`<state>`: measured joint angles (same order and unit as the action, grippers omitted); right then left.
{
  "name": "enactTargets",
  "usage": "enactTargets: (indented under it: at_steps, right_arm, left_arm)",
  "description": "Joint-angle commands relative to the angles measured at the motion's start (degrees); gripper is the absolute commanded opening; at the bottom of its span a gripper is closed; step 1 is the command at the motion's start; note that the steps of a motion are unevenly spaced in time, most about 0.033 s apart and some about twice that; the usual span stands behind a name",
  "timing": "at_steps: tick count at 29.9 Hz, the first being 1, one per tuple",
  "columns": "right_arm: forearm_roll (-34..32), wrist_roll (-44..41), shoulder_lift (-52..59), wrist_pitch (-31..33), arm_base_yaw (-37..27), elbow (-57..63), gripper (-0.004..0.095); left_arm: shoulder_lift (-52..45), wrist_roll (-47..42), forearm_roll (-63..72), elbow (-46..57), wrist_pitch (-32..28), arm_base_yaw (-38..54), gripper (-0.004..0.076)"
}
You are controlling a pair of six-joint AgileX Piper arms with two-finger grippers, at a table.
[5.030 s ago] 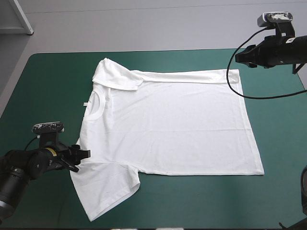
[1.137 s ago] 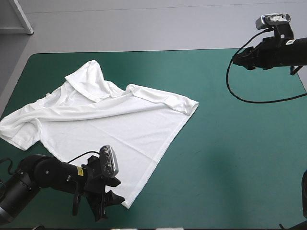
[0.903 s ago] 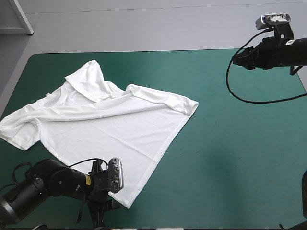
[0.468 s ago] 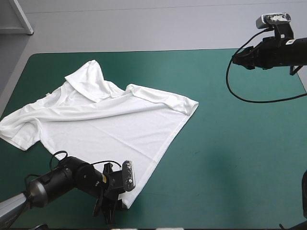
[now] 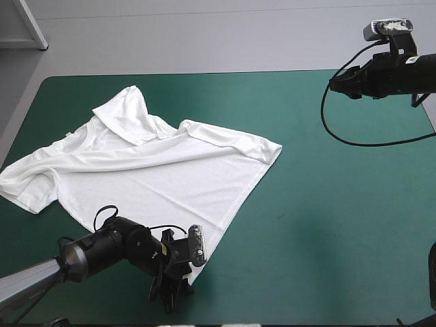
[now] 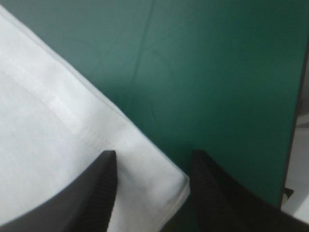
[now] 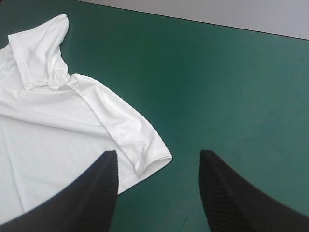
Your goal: Fold the cloth
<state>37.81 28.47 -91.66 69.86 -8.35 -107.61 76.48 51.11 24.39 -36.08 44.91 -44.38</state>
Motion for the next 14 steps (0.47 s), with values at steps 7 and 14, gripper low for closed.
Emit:
enactTargets:
  at_steps: [7,14]
  right_arm:
    - [2.42,0.14,2.55,-2.35,-0.17,-1.36,0.0486]
    - [2.42,0.14,2.55,-2.35,-0.17,-1.36,0.0486]
  left_arm:
    - [12.67,-21.98,-12.82,1.19,0.49,-4.62,0.0145]
    - [12.24,-26.76,-16.27,1.19,-0.49,-4.21,0.0019]
